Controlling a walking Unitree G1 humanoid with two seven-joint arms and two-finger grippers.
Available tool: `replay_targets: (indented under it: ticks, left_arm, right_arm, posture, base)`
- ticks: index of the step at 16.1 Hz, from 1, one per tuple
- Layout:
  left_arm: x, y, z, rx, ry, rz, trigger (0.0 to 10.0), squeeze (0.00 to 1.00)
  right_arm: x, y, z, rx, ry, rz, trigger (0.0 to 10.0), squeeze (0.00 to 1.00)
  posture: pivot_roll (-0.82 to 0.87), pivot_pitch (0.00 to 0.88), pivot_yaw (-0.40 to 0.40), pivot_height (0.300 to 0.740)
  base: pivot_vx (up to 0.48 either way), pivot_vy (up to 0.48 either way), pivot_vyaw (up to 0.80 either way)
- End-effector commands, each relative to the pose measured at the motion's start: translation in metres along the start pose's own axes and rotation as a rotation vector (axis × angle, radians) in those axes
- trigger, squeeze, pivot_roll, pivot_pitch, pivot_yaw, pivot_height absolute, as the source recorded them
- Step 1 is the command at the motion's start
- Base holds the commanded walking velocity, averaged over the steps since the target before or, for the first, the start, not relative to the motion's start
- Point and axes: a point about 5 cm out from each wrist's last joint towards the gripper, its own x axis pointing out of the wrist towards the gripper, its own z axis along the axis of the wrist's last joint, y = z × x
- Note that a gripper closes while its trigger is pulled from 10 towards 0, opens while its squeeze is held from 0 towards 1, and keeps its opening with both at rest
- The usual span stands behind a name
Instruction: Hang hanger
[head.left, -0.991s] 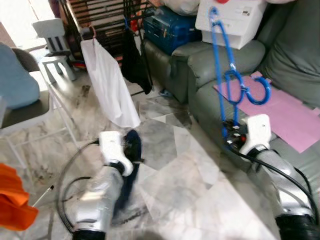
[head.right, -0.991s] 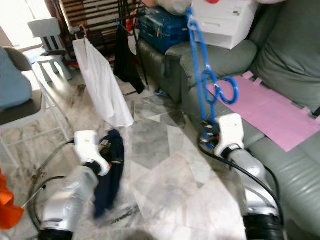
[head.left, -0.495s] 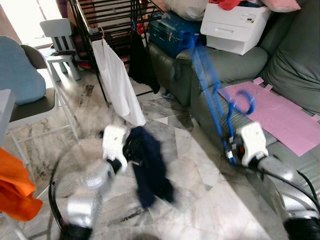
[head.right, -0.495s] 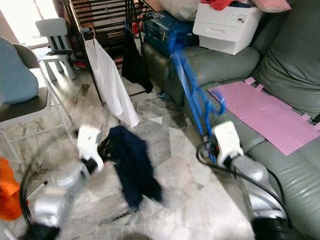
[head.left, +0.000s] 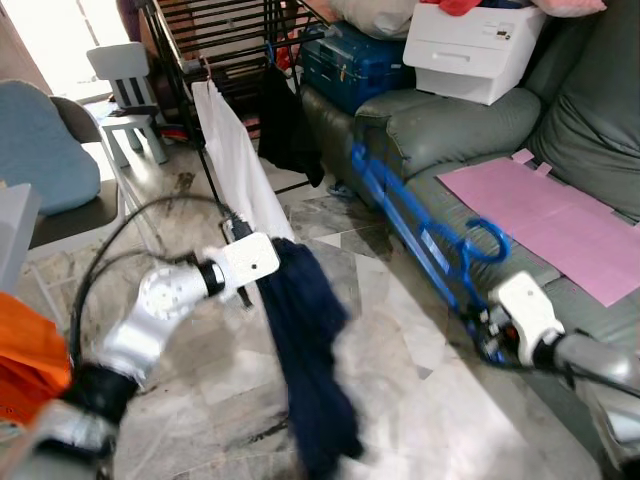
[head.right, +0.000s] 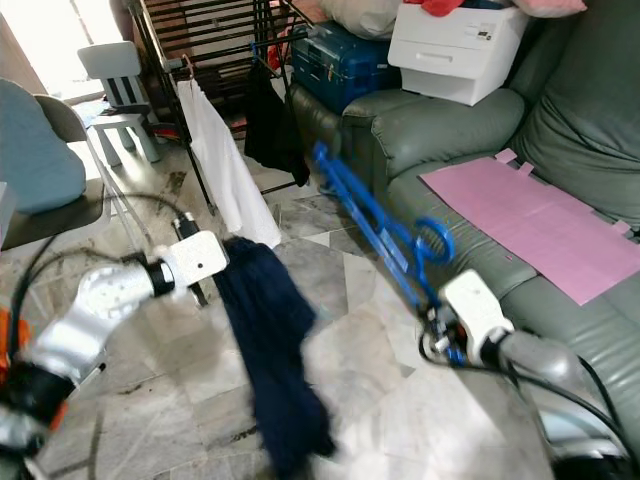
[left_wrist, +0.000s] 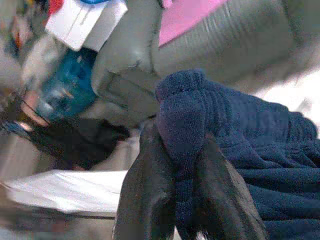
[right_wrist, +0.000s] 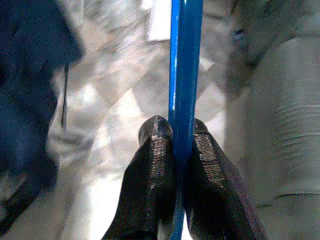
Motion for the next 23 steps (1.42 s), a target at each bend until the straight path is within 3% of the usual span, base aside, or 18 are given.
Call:
replay_targets:
  ticks: [1,3,8,23]
  left_arm:
    - [0.000,0.011,-0.004,0.186,0.031,0.000,10.0,0.00]
    - [0.002,0.027,-0.003,0.305,0.021,0.011,10.0,0.00]
    - [0.006,0.038,0.005,0.400,-0.058,0.025,10.0,0.00]
    - [0.006,0.038,0.005,0.400,-0.058,0.025,10.0,0.00]
  right_arm:
    - [-0.007,0.005,0.005,-0.061,0.009,0.112,10.0,0.00]
    - [-0.018,0.005,-0.003,-0.076,0.075,0.203,10.0,0.00]
    - [-0.027,0.012,-0.011,-0.080,0.132,0.328,10.0,0.00]
    - [-0.027,0.012,-0.011,-0.080,0.132,0.328,10.0,0.00]
  posture:
    - [-0.20,0.000,0.105,0.740]
    - [-0.21,0.000,0.111,0.740]
    - [-0.20,0.000,0.119,0.740]
    - [-0.20,0.000,0.119,0.740]
  base:
    - [0.000,0.000,0.00]
    - [0.000,0.000,0.00]
    - [0.000,0.000,0.00]
    - [0.000,0.000,0.00]
